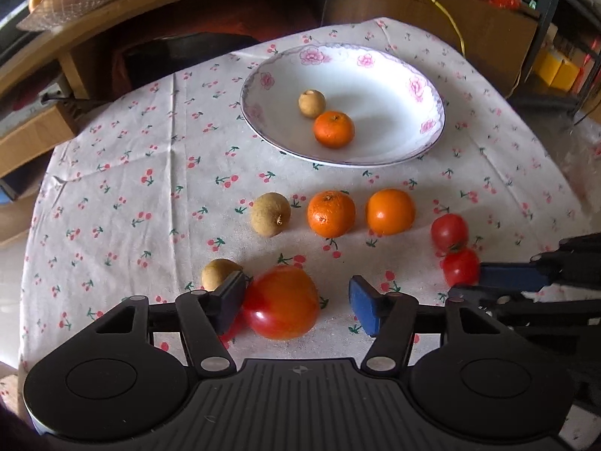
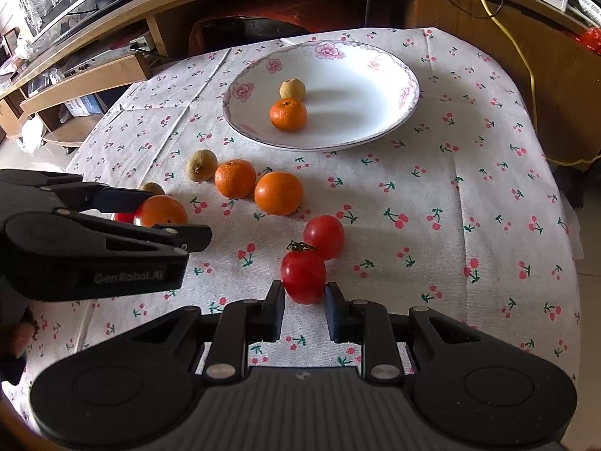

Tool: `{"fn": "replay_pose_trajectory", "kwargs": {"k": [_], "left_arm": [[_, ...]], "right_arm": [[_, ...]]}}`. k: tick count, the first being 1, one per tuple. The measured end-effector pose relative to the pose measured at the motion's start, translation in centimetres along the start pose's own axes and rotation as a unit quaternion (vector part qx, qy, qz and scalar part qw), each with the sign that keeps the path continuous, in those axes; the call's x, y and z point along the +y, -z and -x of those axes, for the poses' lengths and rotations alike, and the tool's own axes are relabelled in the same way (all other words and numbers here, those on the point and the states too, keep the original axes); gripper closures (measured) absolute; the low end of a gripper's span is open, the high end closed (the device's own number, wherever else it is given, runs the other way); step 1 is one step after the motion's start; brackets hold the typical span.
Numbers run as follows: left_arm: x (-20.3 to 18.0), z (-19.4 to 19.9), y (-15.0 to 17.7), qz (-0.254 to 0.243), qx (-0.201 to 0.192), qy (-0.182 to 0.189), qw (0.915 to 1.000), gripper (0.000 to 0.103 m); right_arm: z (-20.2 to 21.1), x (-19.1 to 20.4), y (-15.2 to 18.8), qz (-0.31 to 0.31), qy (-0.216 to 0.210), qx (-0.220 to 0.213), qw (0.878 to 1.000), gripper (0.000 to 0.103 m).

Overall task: Organize fruits
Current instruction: 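Grasp the large red tomato with the left tool while the right tool approaches a small tomato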

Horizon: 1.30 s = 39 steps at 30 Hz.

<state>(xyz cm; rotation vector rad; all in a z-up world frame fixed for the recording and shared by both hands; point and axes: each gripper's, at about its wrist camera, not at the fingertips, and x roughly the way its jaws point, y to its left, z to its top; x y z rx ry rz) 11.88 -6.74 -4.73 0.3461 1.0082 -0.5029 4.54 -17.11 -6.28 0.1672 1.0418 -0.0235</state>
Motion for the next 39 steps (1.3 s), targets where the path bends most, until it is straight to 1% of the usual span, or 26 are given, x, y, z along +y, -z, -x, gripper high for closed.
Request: {"fn": "replay_pose_trajectory", "kwargs": {"k": [2,3,7,9,11,12,13,15,16,18,20,23,24,27,28,29,32,35,36,39], "left_arm": [[-0.4,0.4,0.2,-0.016,-0.003,-0.005,0.9999,0.040],[-0.4,0.8,0.2,-0.017,-0.007,0.000,0.9998,0.043],[0.3,2.3,-0.1,0.009,-0.017,0.053,0.9984,0.047],[0.1,2.6,-0.1,0.005,-0.020,0.063,0.9978,0.045],[-0.1,2.3,-0.1,0.001,-0.020,0.049,0.9986,0.042],[0.0,2.0,-0.1,0.003,-0.017,0.044,0.9989,0.039],[0.3,1.7,-0.2,0.011,-0.012,0.043,0.9990,0.035],[0.6,1.0,-0.3,0.026,-0.004,0.042,0.9988,0.031],[0.7,0.5,-0.4,0.029,0.003,0.034,0.9990,0.030],[0.5,-0.3,-0.3,0.019,0.017,0.020,0.9995,0.025],[-0.1,-0.5,0.0,-0.006,0.014,0.008,0.9999,0.024],[-0.4,-0.5,0.3,-0.026,0.014,-0.003,0.9996,0.026],[-0.4,-0.5,0.3,-0.027,0.014,-0.005,0.9995,0.030],[-0.1,-0.1,0.3,-0.033,0.009,-0.021,0.9992,0.047],[0.0,0.2,0.3,-0.034,0.006,-0.021,0.9992,0.051],[0.1,0.4,0.2,-0.036,0.005,-0.021,0.9991,0.053],[0.4,0.4,0.3,-0.041,0.007,-0.015,0.9990,0.053],[0.1,-0.1,0.4,-0.055,0.018,-0.029,0.9979,0.051],[0.1,-0.4,0.5,-0.054,0.022,-0.030,0.9979,0.046],[0.3,-0.7,0.1,-0.042,0.025,-0.026,0.9985,0.045]], "right_arm": [[0.0,-0.3,-0.1,-0.003,-0.003,0.001,1.000,0.078],[0.0,-0.4,-0.1,-0.003,-0.002,0.001,1.000,0.078],[0.3,-0.5,-0.3,-0.002,0.005,-0.003,1.000,0.078],[0.5,-0.4,-0.2,0.000,0.004,-0.005,1.000,0.078],[0.5,-0.4,0.0,0.001,0.006,-0.003,1.000,0.078],[0.5,-0.5,0.1,0.000,0.007,-0.001,1.000,0.078],[0.4,-0.5,0.1,-0.001,0.007,0.000,1.000,0.078],[0.3,-0.5,0.0,-0.001,0.005,0.001,1.000,0.078],[0.3,-0.5,0.0,-0.002,0.005,0.000,1.000,0.078],[0.3,-0.5,-0.1,-0.002,0.003,0.001,1.000,0.078],[0.2,-0.5,-0.1,0.000,0.003,0.002,1.000,0.078],[0.1,-0.5,-0.1,0.001,0.002,0.003,1.000,0.078],[0.1,-0.5,-0.1,0.001,0.002,0.003,1.000,0.078],[0.0,-0.4,-0.1,0.003,0.004,0.003,1.000,0.078],[0.0,-0.3,-0.2,0.004,0.004,0.003,1.000,0.078],[0.1,-0.3,-0.2,0.005,0.004,0.002,1.000,0.078],[0.3,-0.3,-0.2,0.004,0.004,-0.002,1.000,0.078],[0.6,-0.4,-0.2,0.004,0.003,-0.005,1.000,0.078],[0.6,-0.5,-0.1,0.004,0.003,-0.005,1.000,0.078],[0.6,-0.6,-0.1,0.004,0.004,-0.004,1.000,0.078]]}}
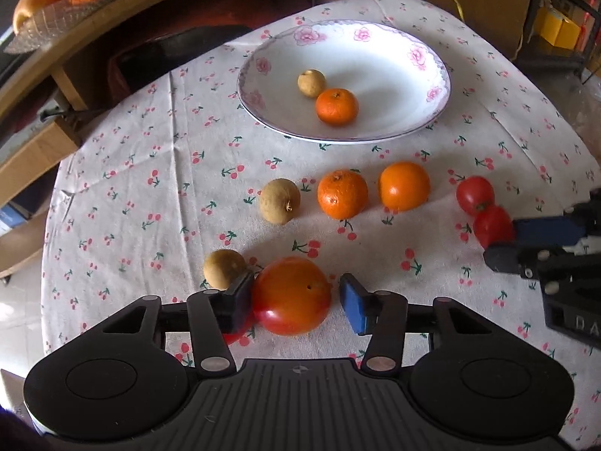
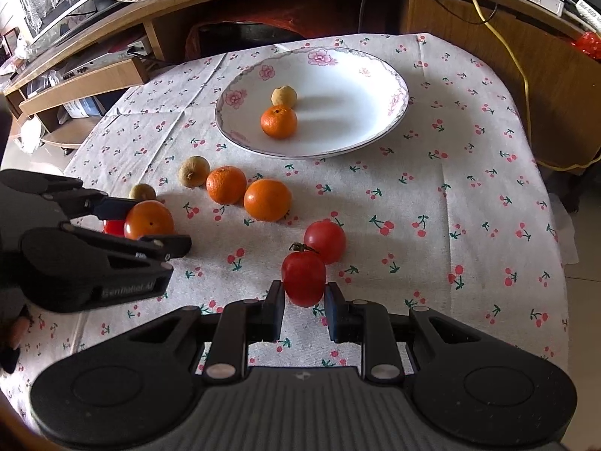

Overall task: Organize fruits
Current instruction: 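Grasp the large red tomato with the left tool while the right tool approaches a small tomato, then grasp a small red tomato with the right tool while the left tool holds the large tomato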

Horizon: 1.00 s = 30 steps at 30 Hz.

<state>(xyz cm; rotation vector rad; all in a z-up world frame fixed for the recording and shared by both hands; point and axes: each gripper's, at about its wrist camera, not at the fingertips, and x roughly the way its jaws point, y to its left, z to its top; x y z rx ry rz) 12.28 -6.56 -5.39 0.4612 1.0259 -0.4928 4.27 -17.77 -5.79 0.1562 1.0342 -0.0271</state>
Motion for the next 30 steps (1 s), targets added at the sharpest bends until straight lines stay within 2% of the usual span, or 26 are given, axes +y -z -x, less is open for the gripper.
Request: {"fn": "replay_pose_trajectory", "kwargs": {"k": [4,11,18,30], "left_arm": [[0.0,0.2,0.0,0.003,-0.002,-0.006,1.0000,0.052],[-0.2,1.3,0.4,0.013,-0.005,0.026,0.9996,0.053],[-0.9,2.7,-0.4,0.017,-0.031,0.060,0.9976,0.053],[-0.6,2.6,-1.7,0.041,-0.053,0.079,0.9946,0.052]], "right_arm": [[0.2,-0.3,0.0,-0.003,0.001,-0.004,1.000,0.078],[0.9,-1.0,-0.2,-0.013,-0.004,-0.014,1.000,0.078],[1.5,-2.3,-0.1,-0.035,-0.002,-0.019,0.999,0.078],[2.5,-3.2,-1.8,-0.058,-0.015,-0.038,0.997,0.080]]}}
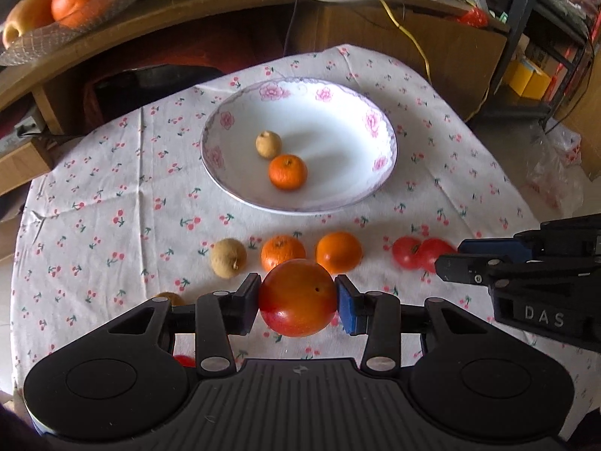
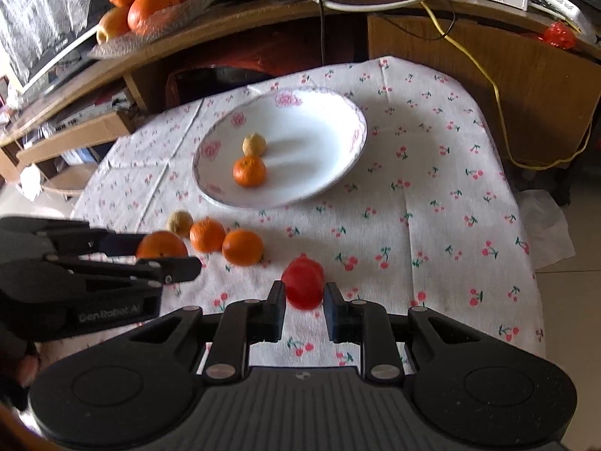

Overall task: Organize fruits
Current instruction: 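Grasp a small red tomato with the right tool while the left tool holds the large tomato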

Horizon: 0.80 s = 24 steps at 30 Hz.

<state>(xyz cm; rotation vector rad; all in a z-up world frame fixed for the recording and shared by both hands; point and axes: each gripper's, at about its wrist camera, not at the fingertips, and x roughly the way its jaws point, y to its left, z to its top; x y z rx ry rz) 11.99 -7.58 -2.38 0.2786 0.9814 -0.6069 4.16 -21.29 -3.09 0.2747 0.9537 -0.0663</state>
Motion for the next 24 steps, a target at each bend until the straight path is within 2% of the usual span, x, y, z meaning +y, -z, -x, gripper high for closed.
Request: {"fn": "replay_pose_trajectory", "kwargs": {"k": [4,7,9,12,14,18,24], "left_arm": [[0.5,0.1,-0.4,0.012,-0.004,0.004,0.9999,0.052],[0.6,0.2,-0.5,0.013,-0.005,0.004,0.9999,0.052],[0.7,0.1,-0.3,0.013,-0.001,0.004,0.9999,0.052],[0.9,0.1,0.4,0.005,0.005,0.002,1.0000,0.052],[1.2,0.0,0.9,0.002,0.011,0.001,0.9999,0.052],[1.5,-0.1,1.2,0.007,0.016,0.001,0.9998,0.052],[1.1,-0.4,1.3,-0.001,0.021,0.006,0.9998,0.052]], "right_arm": [[0.3,-0.6,-1.0,-0.028,-0.023,-0.004,0.999,0.082],[0.1,-0.6,-1.0,-0.023,-0.015,-0.001,1.000,0.082],[-0.3,-0.1,-0.3,-0.003,-0.022,0.028,0.999,0.082],[0.2,1.0,1.6,0.025,-0.017,0.044,0.999,0.081],[0.5,2.3,2.7,0.062,-0.030,0.063,0.996,0.075],[-0.8,3.5,3.6,0.097,0.017,0.065,0.993,0.069],[-1.6,2.3,4.3,0.089,0.030,0.079,0.992,0.070]]}}
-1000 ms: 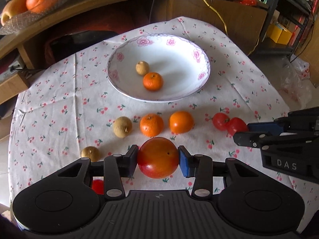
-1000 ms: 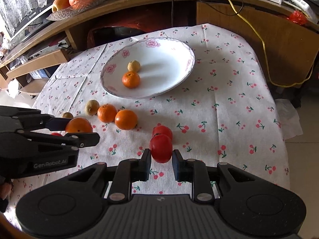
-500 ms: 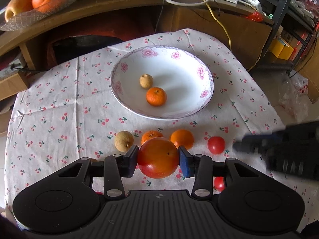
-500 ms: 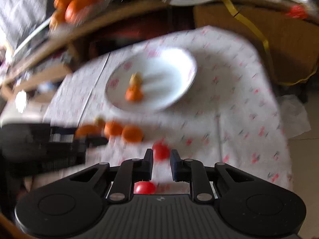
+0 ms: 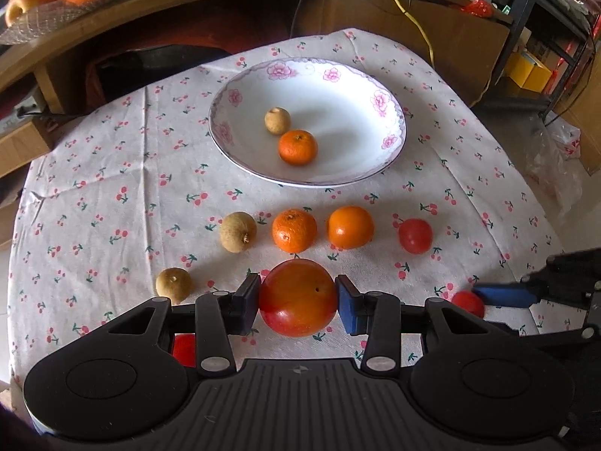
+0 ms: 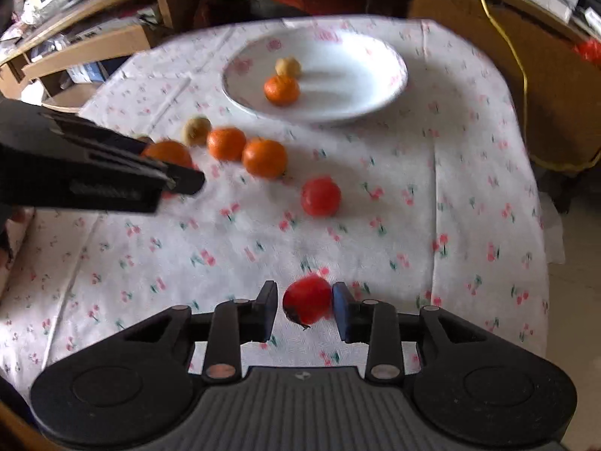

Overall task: Organize fruits
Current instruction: 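Grasp a small red tomato with the right tool while the left tool holds the large tomato, then carry both held tomatoes over the white bowl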

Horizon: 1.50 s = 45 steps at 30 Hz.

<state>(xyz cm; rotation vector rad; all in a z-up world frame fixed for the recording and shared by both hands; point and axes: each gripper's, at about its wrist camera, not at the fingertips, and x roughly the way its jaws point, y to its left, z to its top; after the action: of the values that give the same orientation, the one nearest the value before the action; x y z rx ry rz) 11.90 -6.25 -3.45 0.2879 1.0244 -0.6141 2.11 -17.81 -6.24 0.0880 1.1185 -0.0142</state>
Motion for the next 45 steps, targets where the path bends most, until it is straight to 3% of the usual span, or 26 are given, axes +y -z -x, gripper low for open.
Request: {"fn": "replay_pose_trajectory", "kwargs": {"k": [15,29,45], "left_arm": [[-1.0,0.3,-0.6,-0.010,-0.011,0.021,0.9997,0.052],[-0.7,0.1,-4.2,0.002,-0.035,0.004,0.9994,0.052],[1.4,-2.0,-8.6,0.036,-0.047,-0.022,0.9980,0.053]], "right_arm": [[1.1,-0.9,0.3,-0.034,0.004,-0.040,0.999,0.074],[1.7,-1.2,-6.7,-0.052,0.004,-0.094,0.994,0.074],[-0.5,-2.5,-12.4,-0.056,0.020,-0.107,0.992,0.074]]}}
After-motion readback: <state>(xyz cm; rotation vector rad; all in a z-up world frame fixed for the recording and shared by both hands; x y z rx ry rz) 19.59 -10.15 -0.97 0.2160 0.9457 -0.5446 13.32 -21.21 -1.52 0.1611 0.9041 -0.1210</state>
